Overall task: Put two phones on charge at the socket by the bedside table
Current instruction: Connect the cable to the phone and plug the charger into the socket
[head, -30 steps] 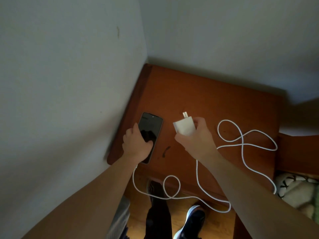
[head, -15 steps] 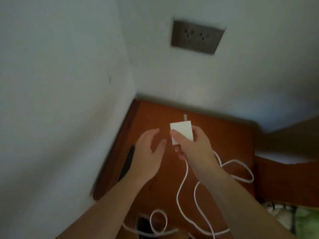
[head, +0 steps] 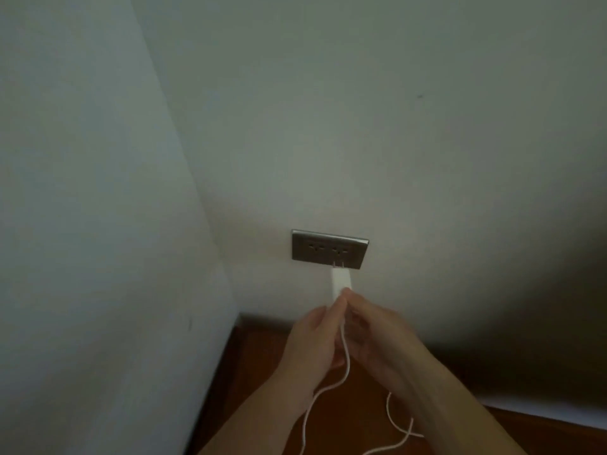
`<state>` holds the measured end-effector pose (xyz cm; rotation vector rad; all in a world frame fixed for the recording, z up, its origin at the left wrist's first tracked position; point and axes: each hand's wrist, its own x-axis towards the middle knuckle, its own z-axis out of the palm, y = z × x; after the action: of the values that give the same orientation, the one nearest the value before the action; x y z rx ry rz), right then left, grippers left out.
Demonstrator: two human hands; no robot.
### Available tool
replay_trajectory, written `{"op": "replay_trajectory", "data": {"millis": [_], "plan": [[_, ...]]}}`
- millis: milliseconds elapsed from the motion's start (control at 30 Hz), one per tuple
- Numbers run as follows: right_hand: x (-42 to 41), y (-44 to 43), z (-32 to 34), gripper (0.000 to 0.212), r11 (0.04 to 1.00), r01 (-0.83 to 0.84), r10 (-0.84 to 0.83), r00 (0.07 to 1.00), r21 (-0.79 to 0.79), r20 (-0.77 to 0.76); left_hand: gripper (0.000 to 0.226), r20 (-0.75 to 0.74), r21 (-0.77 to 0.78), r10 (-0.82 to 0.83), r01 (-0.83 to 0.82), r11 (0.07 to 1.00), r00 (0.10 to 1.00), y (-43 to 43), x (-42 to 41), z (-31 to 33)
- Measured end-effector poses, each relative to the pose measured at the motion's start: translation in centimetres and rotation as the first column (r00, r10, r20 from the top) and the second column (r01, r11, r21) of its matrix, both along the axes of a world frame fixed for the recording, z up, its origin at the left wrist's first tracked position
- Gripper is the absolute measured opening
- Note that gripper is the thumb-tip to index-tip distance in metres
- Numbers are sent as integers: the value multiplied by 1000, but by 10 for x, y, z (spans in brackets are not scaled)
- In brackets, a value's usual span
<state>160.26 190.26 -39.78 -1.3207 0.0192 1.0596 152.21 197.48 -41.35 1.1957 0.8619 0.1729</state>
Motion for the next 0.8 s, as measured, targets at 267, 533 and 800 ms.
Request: {"op": "replay_trajectory", "data": {"millis": [267,533,800], "plan": [[20,23,-16,32,999,-1,4,997,-35,80,44,59,-30,-44,45,999,997,22,21,-18],[22,21,-17,22,999,20,-17,997,-37,76,39,59,49,-49,47,998,997,21,26,-18],[25,28,-12,35,1000,-17,16,999,8,34,35,93,109,-15,5,994,996,28,26,-19]]}}
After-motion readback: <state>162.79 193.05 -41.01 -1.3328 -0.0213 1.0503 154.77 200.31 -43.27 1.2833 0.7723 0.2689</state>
